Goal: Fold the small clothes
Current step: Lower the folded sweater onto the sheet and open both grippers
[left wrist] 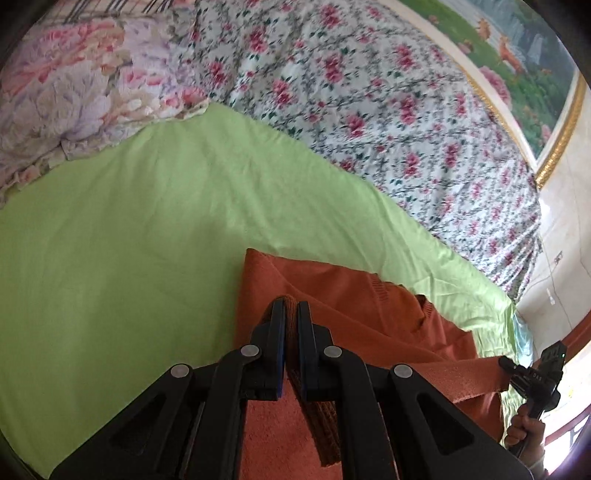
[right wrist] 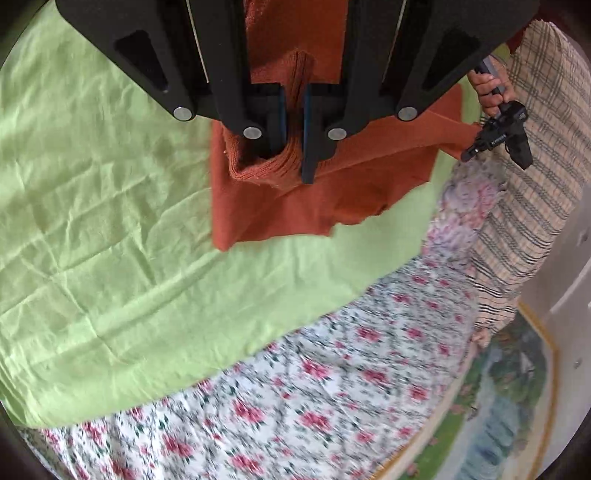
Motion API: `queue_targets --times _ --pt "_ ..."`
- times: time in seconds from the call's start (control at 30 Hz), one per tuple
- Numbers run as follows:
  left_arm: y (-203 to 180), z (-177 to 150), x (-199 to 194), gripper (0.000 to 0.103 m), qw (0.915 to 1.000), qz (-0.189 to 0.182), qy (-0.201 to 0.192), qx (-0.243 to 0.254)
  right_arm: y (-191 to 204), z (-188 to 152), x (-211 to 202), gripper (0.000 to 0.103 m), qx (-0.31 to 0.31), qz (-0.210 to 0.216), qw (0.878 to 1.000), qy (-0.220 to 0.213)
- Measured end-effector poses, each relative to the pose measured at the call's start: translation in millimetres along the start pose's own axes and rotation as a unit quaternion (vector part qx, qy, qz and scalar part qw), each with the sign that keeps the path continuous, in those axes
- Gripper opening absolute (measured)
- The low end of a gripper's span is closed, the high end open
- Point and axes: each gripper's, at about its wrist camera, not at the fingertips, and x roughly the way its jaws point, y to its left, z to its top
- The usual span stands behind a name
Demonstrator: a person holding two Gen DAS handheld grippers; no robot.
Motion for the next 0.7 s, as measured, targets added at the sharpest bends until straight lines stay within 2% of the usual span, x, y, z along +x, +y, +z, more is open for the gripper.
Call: queue_targets --times 0.17,0.27,0.3,0.33,0.37,0.43,0.5,0.57,0.6,0.63,0.7 --pt "24 0 40 0.007 0.9984 0.026 0.039 -0.03 -19 3 38 0.008 0.016 -0.032 0.999 0.036" --pt "29 -9 33 0.016 0.998 0.022 0.045 -0.04 -27 0 50 0.009 0.036 -0.046 0.997 0.059" --pt "26 -15 24 0.017 0.9982 0.016 0.044 -0.036 -27 -2 45 0.01 0.042 -0.043 0.997 0.053" --pt "21 -22 14 0.022 0.9986 0.007 0.044 -0.029 -27 -3 40 0.02 0.042 -0.043 0.997 0.046" --pt "14 -32 4 0.028 0.9987 -0.004 0.046 -0.02 -23 -5 29 0.038 0.036 -0.05 0.998 0.031" --pt "-6 -58 -11 0.034 0.9979 -0.026 0.059 0.011 -5 -14 2 0.054 0.012 -0.062 0.998 -0.009" --pt "-33 -87 -11 0.039 0.9939 -0.049 0.085 0.05 13 -27 -13 0.054 -0.013 -0.054 0.998 -0.029" --pt "-62 -112 3 0.04 0.9846 -0.065 0.132 0.095 41 -46 -7 0.054 -0.058 -0.022 0.998 0.007" --pt "-72 -119 9 0.04 0.9819 -0.055 0.141 0.113 53 -56 3 0.054 -0.081 -0.01 0.996 0.036" --pt "-80 -123 15 0.04 0.9799 -0.039 0.143 0.133 69 -69 18 0.054 -0.113 0.004 0.991 0.078" --pt "-92 -118 27 0.042 0.9757 -0.02 0.145 0.163 90 -86 42 0.054 -0.169 0.016 0.976 0.134"
